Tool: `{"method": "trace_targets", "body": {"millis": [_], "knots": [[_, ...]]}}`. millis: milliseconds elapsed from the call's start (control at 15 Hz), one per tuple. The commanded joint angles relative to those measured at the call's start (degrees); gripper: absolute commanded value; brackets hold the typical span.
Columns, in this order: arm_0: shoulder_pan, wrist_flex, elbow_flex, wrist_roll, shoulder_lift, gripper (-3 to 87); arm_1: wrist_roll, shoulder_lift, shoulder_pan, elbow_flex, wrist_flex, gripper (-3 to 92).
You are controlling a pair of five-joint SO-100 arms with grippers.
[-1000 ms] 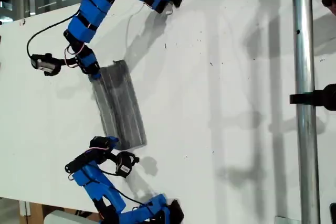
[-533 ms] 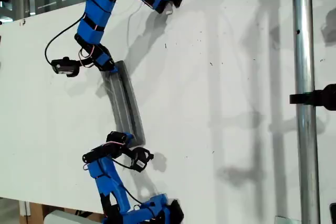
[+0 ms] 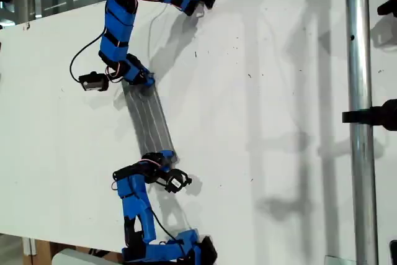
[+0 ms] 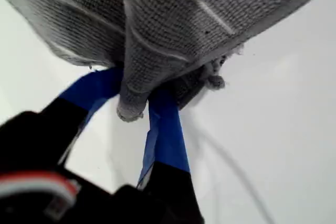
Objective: Grasp corners of a towel and fold twice.
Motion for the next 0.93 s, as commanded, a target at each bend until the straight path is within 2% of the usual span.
{"method": "trace_targets", "body": {"millis": [0, 200, 467, 533, 667, 867], "knots": [[-0.79, 2.9, 1.67, 0.18, 7.47, 29.0, 0.62, 4.92, 1.23, -1.93, 2.55, 46.0], [-2.81, 8.53, 7.47, -2.55, 22.59, 30.7, 0.62, 16.17, 3.96, -0.53, 8.88, 43.9], [-1.85, 9.4, 21.09, -7.56, 44.38, 31.7, 1.67, 31.46, 14.77, 10.63, 11.95, 41.0], [-0.62, 8.44, 25.58, -8.7, 50.19, 31.4, 1.76, 33.05, 17.31, 13.54, 11.51, 40.9], [6.06, 1.32, 36.74, -9.4, 63.11, 29.6, 1.76, 34.63, 18.54, 19.34, 7.12, 41.3], [18.19, -8.88, 59.85, -18.98, 86.66, 26.3, 3.6, 38.94, 20.92, 27.6, 0.09, 41.4]]}}
